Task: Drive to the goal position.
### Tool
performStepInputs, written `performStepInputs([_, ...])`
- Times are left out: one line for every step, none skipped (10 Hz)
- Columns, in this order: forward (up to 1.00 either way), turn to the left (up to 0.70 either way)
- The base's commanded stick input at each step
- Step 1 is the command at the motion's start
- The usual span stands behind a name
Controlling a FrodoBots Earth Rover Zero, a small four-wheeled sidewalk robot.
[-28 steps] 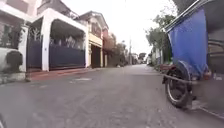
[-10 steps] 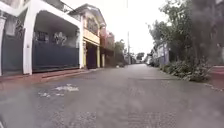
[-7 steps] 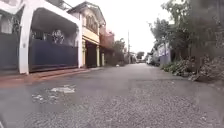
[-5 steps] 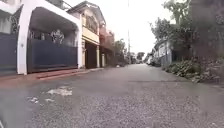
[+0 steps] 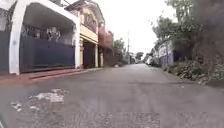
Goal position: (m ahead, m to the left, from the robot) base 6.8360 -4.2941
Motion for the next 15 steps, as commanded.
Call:
performStepInputs([0.70,0.00])
performStepInputs([0.70,0.00])
performStepInputs([0.70,0.00])
performStepInputs([0.70,0.00])
performStepInputs([0.70,0.00])
performStepInputs([0.70,0.00])
performStepInputs([0.70,0.00])
performStepInputs([0.70,0.00])
performStepInputs([0.70,0.00])
performStepInputs([0.70,-0.05])
performStepInputs([0.70,-0.17])
performStepInputs([0.70,-0.30])
performStepInputs([0.70,-0.35])
performStepInputs([0.70,-0.35])
performStepInputs([0.70,-0.35])
